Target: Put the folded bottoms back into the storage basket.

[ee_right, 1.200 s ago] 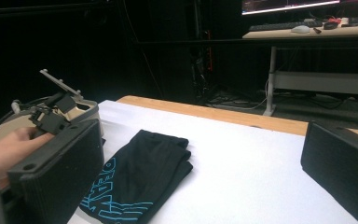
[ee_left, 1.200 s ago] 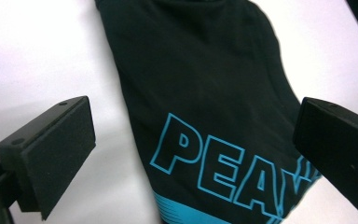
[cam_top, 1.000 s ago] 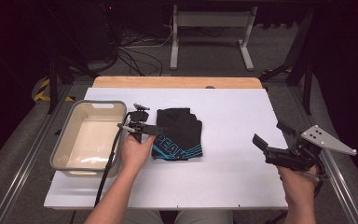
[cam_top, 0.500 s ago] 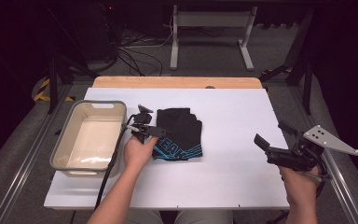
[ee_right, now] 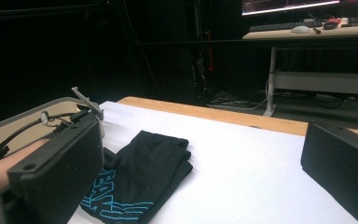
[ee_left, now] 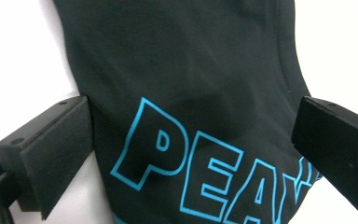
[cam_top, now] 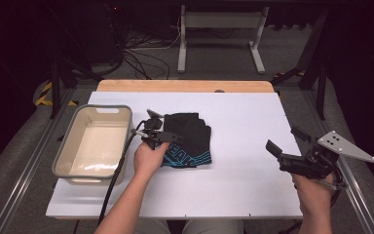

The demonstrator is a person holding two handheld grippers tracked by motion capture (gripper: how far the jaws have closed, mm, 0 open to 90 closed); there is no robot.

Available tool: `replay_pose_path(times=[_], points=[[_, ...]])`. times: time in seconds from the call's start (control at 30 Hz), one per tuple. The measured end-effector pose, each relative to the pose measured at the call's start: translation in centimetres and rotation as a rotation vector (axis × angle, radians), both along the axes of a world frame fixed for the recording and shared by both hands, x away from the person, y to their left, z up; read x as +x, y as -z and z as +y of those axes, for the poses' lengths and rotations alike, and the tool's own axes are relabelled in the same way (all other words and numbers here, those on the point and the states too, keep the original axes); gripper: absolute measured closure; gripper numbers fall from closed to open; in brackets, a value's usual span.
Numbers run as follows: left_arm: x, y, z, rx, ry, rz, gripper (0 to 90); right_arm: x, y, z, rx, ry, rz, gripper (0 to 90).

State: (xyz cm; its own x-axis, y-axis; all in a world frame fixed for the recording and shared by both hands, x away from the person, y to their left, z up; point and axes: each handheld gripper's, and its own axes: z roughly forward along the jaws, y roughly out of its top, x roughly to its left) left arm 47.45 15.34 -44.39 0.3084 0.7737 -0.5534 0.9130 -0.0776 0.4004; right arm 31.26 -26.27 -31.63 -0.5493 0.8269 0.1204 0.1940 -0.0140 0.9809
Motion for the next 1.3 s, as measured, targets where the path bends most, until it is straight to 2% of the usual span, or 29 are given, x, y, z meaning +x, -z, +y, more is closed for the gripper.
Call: replay_pose_path(times=[0.27,0.37,0.47,0.63,0.73,1.0,1.07,1.13,1.23,1.3], points=[[0.2,0.0,-1.3,-0.014,0.031,0.009,0.5,0.0,0.0,0.0,0.002,0.001,0.001,0.0],[0.2,0.0,-1.9,-0.024,0.030,0.014,0.4,0.0,0.0,-0.1,0.000,0.004,0.003,0.0],[0.4,0.1,-2.1,-0.057,0.027,0.021,0.3,0.1,0.0,-0.1,0.001,0.002,0.005,0.0],[0.4,0.1,-2.5,-0.059,0.021,0.015,0.4,0.1,0.1,-0.1,0.002,0.000,0.005,0.0],[0.4,0.1,-2.9,-0.044,0.020,0.013,0.4,0.1,0.1,-0.1,-0.002,-0.001,0.005,0.0],[0.5,-0.4,-4.2,0.064,0.029,0.016,0.8,0.1,0.0,-0.2,0.006,0.002,0.006,0.0],[0.4,-0.5,-4.3,0.092,0.027,0.003,6.6,0.0,0.0,-0.2,0.006,0.000,0.005,0.0],[0.4,-0.5,-4.2,0.081,0.017,-0.002,16.0,0.0,0.0,-0.2,0.005,-0.001,0.004,0.0],[0.4,-0.5,-4.2,0.077,0.015,-0.007,20.9,0.0,0.0,-0.2,0.003,-0.003,0.003,0.0],[0.4,-0.5,-4.3,0.090,0.010,-0.015,25.5,0.1,0.0,-0.2,0.007,-0.003,0.005,0.0]])
